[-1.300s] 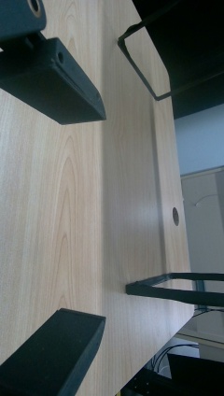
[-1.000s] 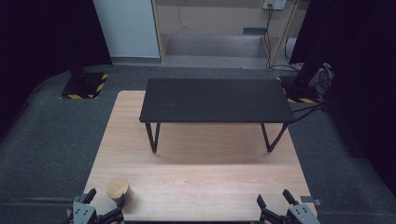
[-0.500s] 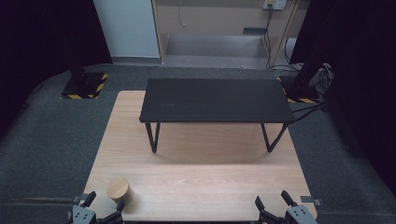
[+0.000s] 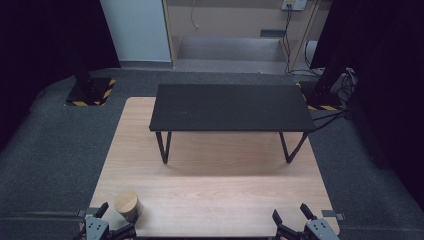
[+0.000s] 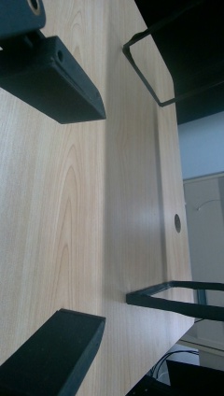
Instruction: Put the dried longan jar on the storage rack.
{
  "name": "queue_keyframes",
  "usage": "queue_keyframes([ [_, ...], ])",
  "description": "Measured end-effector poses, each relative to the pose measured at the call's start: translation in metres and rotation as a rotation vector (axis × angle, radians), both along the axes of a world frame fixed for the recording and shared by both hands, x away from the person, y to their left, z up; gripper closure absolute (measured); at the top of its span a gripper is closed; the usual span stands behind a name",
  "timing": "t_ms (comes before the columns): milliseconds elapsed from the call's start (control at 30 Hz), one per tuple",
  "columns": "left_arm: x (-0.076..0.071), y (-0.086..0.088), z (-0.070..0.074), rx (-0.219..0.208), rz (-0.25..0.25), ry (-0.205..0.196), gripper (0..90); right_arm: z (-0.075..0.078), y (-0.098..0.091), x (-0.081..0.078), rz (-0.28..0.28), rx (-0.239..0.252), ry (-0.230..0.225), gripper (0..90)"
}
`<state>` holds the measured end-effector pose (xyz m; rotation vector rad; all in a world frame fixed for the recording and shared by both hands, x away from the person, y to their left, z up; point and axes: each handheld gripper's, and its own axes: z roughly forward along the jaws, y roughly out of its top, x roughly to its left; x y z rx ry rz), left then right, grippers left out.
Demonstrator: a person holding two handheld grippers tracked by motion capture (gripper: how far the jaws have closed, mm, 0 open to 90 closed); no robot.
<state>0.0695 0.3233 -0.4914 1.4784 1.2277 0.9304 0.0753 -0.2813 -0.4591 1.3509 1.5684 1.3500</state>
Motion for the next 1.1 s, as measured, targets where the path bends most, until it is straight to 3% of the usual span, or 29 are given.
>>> queue_keyframes([
  [600, 0.025, -0.001, -0.011, 0.009, -0.025, 0.059, 0.2, -0.002, 0.002, 0.004, -0.007, -0.001, 0.013, 3.5],
  [867, 0.029, -0.001, -0.015, 0.005, -0.015, 0.06, 1.8, -0.002, 0.001, 0.005, -0.013, -0.001, 0.016, 3.6],
  [1100, 0.031, 0.0, -0.017, 0.001, -0.025, 0.056, 10.2, -0.002, 0.0, 0.006, -0.014, -0.003, 0.018, 3.6],
])
